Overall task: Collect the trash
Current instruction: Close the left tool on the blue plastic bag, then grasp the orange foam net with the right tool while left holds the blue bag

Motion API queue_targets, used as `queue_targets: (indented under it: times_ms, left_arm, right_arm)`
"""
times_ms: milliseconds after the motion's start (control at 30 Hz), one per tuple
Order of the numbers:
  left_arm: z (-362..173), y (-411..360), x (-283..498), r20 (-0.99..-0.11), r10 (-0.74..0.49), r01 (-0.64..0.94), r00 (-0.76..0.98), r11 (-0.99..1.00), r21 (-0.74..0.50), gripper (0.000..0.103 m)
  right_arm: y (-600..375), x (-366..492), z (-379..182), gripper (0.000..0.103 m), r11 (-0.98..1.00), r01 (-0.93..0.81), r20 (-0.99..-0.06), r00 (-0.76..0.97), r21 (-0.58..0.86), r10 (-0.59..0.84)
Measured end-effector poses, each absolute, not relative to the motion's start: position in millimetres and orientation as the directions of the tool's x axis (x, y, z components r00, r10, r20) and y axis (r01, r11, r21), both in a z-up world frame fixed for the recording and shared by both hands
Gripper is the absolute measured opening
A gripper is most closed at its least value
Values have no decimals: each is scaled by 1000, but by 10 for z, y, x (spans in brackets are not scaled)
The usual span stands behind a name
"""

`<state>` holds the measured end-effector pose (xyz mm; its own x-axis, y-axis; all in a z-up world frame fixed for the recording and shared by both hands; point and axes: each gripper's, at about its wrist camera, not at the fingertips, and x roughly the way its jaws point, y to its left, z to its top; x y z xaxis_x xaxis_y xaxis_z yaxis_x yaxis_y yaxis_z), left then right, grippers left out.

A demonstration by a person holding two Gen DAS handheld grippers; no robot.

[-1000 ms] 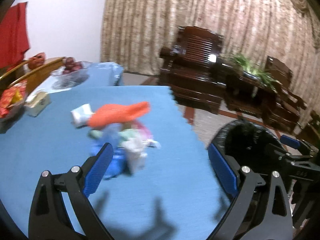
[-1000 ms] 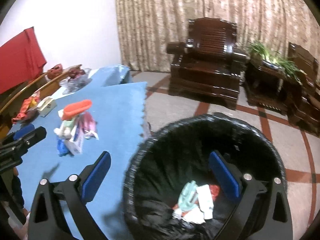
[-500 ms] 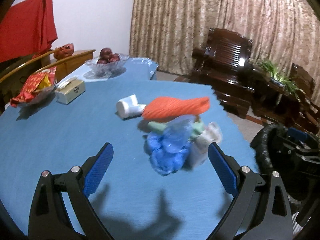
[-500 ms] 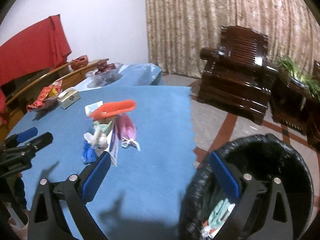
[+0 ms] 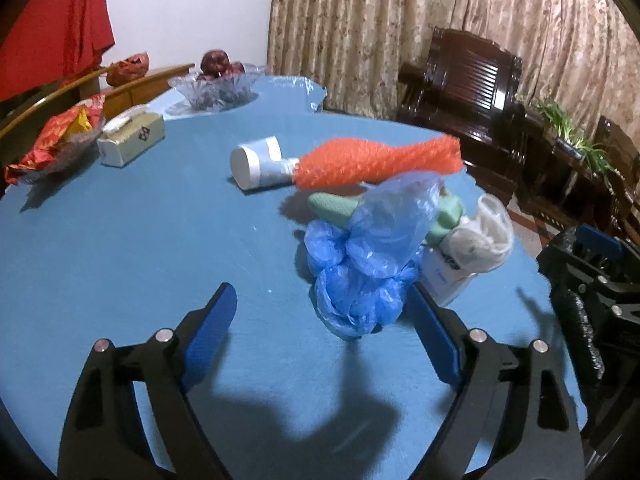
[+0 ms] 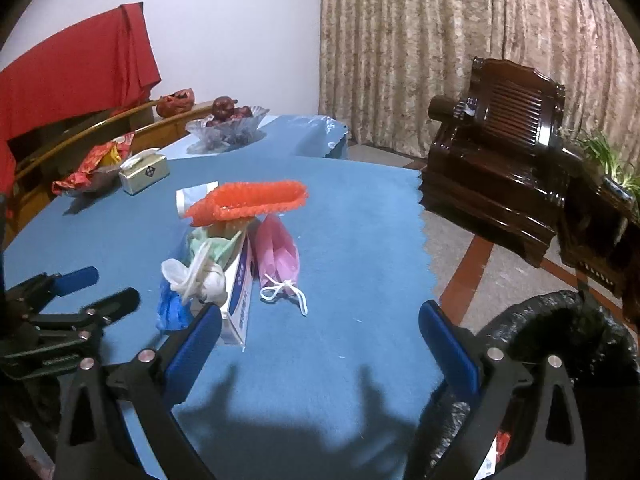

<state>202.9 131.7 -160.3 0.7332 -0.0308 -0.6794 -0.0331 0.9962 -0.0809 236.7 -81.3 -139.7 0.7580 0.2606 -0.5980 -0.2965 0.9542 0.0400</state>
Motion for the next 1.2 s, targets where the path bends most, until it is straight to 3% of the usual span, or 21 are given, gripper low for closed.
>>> queue_targets:
  times_ms: [333,400,433,667,1200]
  left_arm:
    - [-1861,1236,2315,-725,-87,-18,683,990,-136,71]
    - [-1889,1216,2355,-730,-118,-4,673,986,-164,64]
    - [-1901,1208,2372,-733,-143,7,665,983,-186,55]
    - [-1833,1222,2327,-725,-136,-4,675,982,-188,38]
    - [-1426,1773,1815,-685,-12,-127,729,980,-152,34]
  right_arm:
    - [-798,2451,-1499,97,950,-308,-613,743,41,267]
    - [-806,2464,-1507,97,951,-305,-615,742,45,267]
    - [-809,2469,-1511,97,952,-303,-616,742,46,266]
    - [-786,2461,-1499,97,950,-310,-613,741,47,273]
    - [-593,2352,-1328,97,930,-362,-581,746,57,326]
